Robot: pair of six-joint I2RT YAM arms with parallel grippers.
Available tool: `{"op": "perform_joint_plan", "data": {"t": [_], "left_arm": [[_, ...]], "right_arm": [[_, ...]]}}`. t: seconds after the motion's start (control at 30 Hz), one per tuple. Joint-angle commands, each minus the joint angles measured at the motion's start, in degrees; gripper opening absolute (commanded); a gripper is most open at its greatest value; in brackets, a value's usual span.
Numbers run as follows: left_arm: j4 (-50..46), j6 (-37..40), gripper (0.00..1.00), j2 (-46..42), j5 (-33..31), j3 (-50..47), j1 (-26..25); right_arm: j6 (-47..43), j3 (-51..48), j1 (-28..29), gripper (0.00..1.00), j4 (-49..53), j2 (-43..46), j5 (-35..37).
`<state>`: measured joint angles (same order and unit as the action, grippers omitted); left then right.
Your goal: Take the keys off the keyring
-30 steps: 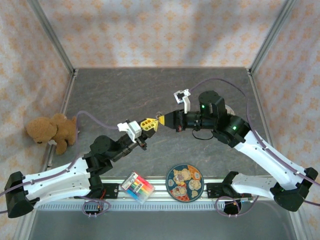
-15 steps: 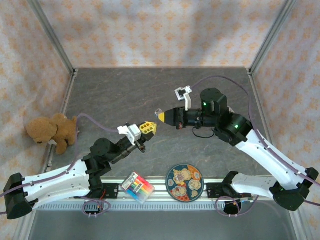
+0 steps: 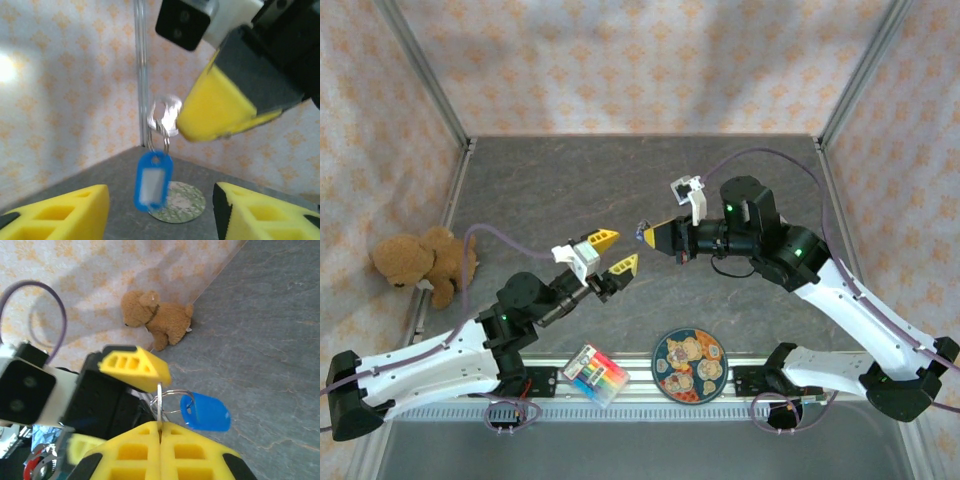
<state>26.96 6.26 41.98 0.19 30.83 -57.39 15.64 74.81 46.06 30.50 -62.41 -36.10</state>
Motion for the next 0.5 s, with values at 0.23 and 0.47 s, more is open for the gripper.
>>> {"op": "perform_joint_plan", "data": {"t": [0.23, 0.47], "left_arm": [[-14.18, -4.77, 0.56, 1.19, 1.92, 9.04, 0.1], [-22.58, -8.57, 0.55, 4.55, 8.74, 13.82, 5.61]], "right_arm": [[-10.03, 2.72, 2.49, 0.0, 5.83, -1.2, 9.92], [-15.98, 3.57, 4.21, 0.0, 7.9, -1.46, 19.83]]}}
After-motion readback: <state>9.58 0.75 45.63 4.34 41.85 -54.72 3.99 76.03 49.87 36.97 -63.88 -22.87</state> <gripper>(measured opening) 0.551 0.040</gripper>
